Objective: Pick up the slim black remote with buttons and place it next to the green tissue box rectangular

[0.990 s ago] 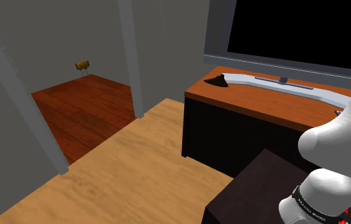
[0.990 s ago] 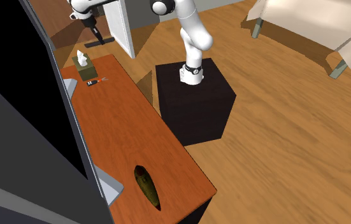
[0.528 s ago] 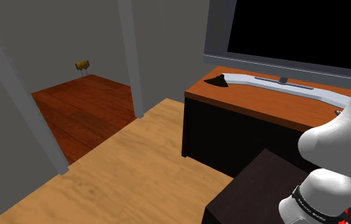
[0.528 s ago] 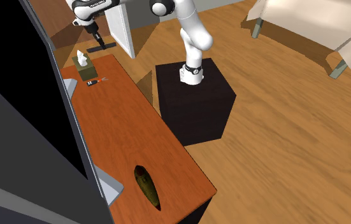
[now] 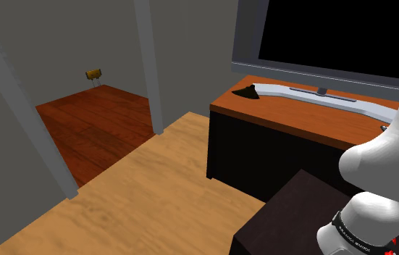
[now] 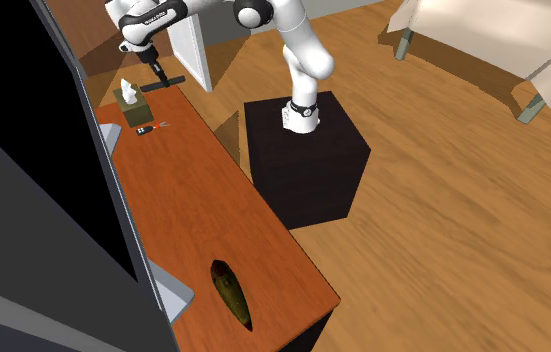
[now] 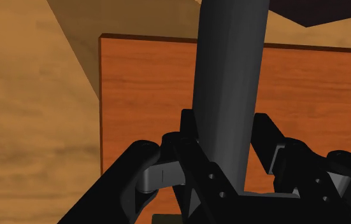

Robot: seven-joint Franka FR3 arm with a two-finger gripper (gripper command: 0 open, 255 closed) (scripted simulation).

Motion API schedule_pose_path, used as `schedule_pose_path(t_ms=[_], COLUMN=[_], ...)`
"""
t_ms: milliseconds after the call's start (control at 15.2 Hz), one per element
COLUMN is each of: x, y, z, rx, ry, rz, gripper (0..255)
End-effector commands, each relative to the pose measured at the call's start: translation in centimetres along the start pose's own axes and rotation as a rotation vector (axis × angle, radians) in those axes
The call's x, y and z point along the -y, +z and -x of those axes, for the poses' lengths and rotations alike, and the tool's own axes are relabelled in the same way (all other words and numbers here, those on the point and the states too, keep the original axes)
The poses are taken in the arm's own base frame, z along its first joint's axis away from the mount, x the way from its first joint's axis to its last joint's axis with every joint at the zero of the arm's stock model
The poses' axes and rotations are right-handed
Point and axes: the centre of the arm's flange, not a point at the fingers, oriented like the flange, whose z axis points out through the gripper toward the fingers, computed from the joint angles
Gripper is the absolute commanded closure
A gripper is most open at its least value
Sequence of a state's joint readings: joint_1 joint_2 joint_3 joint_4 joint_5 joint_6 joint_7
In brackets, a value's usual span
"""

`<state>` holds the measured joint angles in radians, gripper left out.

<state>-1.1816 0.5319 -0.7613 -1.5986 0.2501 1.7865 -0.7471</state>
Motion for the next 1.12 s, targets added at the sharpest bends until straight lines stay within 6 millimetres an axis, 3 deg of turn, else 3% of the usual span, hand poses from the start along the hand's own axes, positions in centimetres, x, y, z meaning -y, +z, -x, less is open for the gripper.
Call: schedule_pose_path(t_ms=[0,528,990,1056], x=[-0.1,-0.3,-0.3,-0.3], y=[1.1,5.2,5.2,5.2], z=[-0.3,-1.3,-1.3,-1.3], rx=[-0.001,-0.001,-0.001,-0.001], ry=[0.000,0.000,0.000,0.000], rz=[0.000,0.000,0.000,0.000], gripper=[255,255,255,0])
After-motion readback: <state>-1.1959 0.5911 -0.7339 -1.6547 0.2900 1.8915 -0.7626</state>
